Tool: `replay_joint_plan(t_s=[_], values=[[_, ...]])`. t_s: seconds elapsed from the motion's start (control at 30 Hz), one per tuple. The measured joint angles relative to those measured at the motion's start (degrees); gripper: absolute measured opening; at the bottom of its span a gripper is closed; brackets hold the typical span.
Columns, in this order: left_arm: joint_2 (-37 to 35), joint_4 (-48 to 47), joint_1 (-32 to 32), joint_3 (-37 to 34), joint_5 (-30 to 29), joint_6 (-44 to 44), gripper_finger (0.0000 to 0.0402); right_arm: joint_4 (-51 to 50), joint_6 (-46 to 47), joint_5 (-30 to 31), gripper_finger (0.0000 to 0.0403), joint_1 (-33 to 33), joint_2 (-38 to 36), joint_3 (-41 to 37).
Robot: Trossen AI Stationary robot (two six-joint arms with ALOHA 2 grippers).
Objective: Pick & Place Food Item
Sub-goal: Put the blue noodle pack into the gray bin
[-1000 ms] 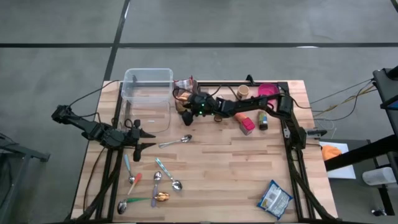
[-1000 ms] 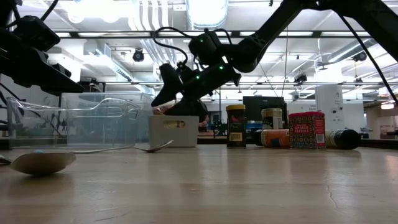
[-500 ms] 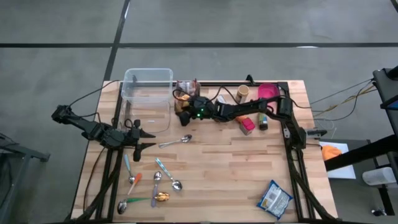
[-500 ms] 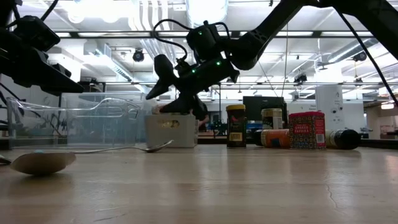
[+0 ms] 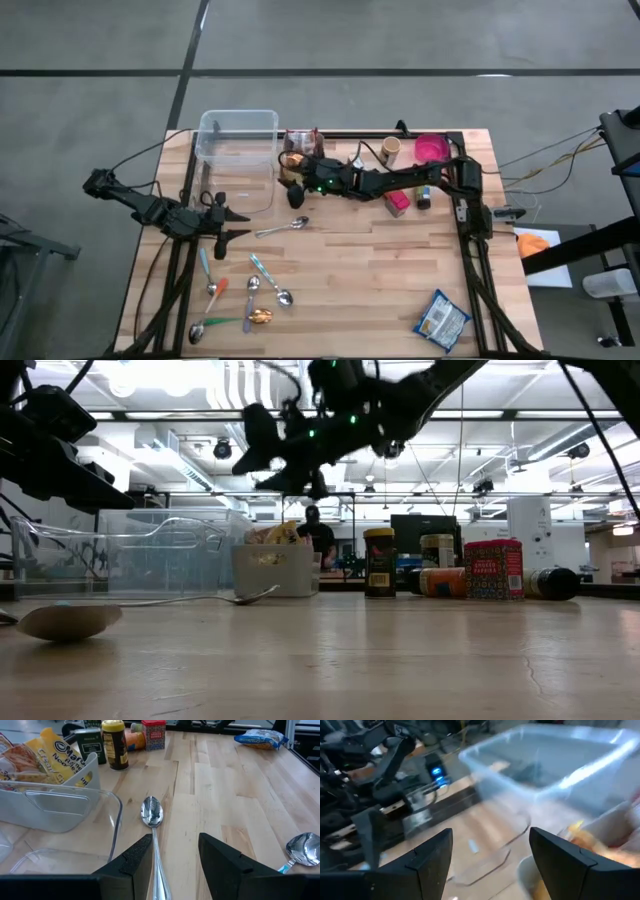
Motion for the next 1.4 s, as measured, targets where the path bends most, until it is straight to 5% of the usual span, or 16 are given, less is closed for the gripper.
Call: replay_joint_plan(t_s=[0.3, 0.8, 0.93, 1.13, 1.4], values=[[0.0, 0.0, 0.0, 0.0, 0.0, 0.0, 0.0164, -8.8, -10.6, 17.1, 0.026, 7.9, -12.7, -6.8], [0.4, 0.0, 0.0, 0.0, 0.0, 0.0, 0.0164, -48.9, 1.6, 17.8, 0.026, 20.9, -35.1, -11.3], [0.7, 0.0, 0.0, 0.0, 0.0, 0.0, 0.0164, -57.8, 11.9, 17.8, 0.026, 25.4, -38.0, -11.4], [0.8, 0.0, 0.0, 0.0, 0.0, 0.0, 0.0164, -73.8, 44.1, 14.5, 0.026, 31.8, -38.7, -10.8], [0.8, 0.0, 0.0, 0.0, 0.0, 0.0, 0.0164, -90.9, 74.9, 9.4, 0.026, 38.1, -35.4, -7.6]])
